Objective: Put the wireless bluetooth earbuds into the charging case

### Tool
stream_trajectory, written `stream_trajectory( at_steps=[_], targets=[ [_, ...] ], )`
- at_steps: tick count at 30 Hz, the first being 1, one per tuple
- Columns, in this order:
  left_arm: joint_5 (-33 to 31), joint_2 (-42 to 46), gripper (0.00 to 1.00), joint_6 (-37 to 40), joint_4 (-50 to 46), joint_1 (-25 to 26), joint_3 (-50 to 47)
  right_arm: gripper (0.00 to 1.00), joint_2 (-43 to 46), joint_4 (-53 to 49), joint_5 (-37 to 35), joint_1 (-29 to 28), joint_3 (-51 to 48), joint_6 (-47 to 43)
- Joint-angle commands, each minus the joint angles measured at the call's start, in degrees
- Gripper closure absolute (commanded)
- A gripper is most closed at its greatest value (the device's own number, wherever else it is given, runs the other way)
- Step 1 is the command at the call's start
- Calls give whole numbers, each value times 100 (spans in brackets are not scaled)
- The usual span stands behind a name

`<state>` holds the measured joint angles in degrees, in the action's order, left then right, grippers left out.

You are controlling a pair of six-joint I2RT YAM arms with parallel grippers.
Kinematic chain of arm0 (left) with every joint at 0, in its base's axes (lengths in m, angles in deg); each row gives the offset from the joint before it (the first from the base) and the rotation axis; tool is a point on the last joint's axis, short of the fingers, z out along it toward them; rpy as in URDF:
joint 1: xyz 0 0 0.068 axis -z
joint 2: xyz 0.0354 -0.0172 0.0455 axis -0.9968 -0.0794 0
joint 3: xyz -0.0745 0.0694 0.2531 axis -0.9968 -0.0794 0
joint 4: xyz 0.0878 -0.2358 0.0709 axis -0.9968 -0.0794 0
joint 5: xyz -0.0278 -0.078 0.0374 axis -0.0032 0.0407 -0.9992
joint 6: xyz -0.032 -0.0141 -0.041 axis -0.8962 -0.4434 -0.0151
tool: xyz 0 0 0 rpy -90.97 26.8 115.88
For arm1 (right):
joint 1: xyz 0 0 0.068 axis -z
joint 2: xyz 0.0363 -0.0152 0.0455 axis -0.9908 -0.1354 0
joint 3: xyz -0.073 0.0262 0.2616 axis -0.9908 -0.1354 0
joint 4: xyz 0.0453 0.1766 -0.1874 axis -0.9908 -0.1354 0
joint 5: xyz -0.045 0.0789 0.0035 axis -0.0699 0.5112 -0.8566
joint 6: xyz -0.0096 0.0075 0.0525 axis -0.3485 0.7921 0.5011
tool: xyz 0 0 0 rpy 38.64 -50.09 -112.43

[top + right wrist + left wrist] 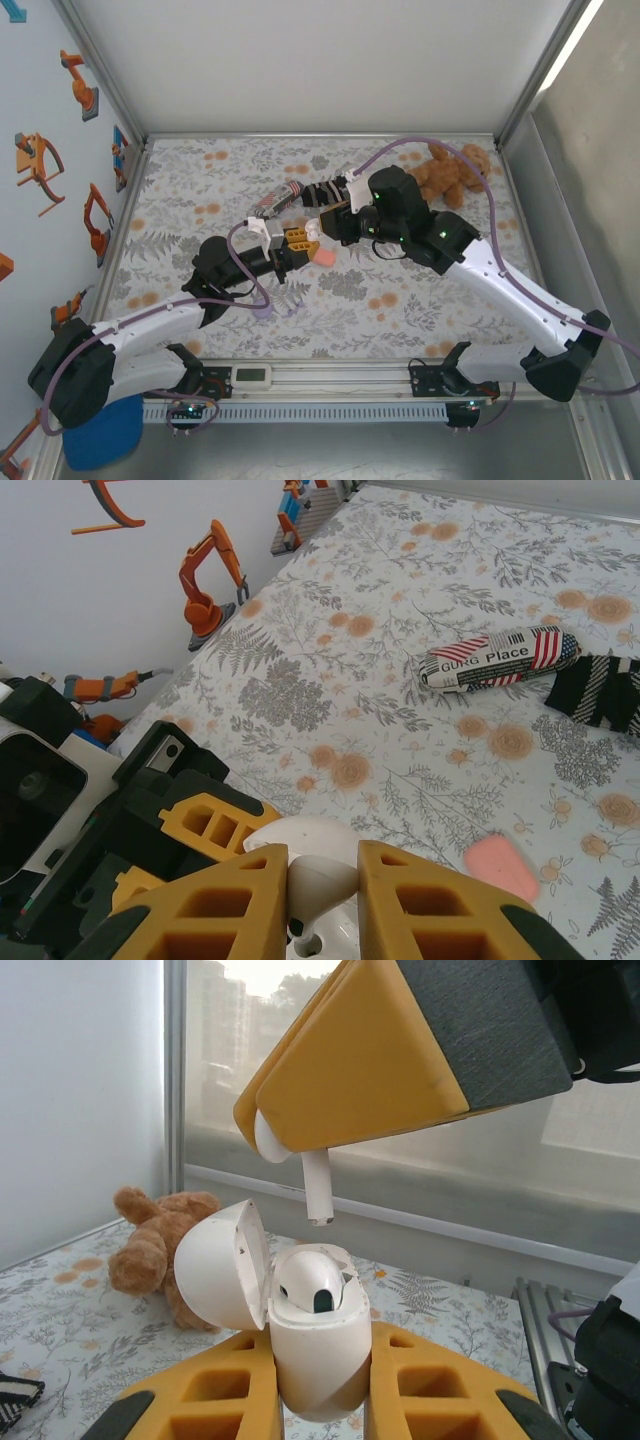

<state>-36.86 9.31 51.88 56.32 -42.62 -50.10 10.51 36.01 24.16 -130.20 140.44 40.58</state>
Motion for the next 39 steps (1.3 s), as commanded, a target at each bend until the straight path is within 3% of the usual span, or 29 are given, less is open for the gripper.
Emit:
stream_trajectory(
  at_steps=[1, 29, 39],
  targets=[
    [119, 63, 100, -61, 221, 37, 131, 78, -13, 70, -143, -50, -91, 19],
    [11, 204, 100, -45, 174, 28, 65, 78, -42, -102, -38, -179, -226, 2],
    [-6, 303, 100, -21, 109, 29, 26, 73, -171, -247, 33, -182, 3, -70]
  ],
)
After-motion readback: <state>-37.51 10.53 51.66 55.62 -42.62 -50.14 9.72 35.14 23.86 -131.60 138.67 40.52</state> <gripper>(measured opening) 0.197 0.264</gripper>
